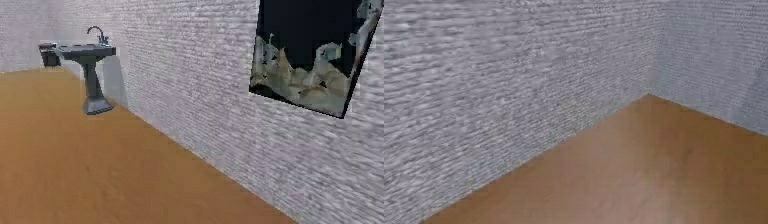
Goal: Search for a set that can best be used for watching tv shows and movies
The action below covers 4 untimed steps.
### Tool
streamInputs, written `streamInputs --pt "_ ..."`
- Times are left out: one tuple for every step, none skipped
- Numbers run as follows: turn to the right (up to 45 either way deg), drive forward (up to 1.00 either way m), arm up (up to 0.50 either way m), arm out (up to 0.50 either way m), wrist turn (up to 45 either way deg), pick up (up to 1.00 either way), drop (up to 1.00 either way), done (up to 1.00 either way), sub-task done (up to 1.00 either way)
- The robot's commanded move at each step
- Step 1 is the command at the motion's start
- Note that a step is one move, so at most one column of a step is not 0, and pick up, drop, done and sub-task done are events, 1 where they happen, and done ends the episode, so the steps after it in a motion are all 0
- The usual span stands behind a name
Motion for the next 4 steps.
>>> streamInputs --pt "-42.0 0.00 0.00 0.00 0.0 0.00 0.00 0.00 0.00" --pt "0.0 1.00 0.00 0.00 0.0 0.00 0.00 0.00 0.00" --pt "-12.0 0.00 0.00 0.00 0.0 0.00 0.00 0.00 0.00" --pt "0.0 0.15 0.00 0.00 0.0 0.00 0.00 0.00 0.00"
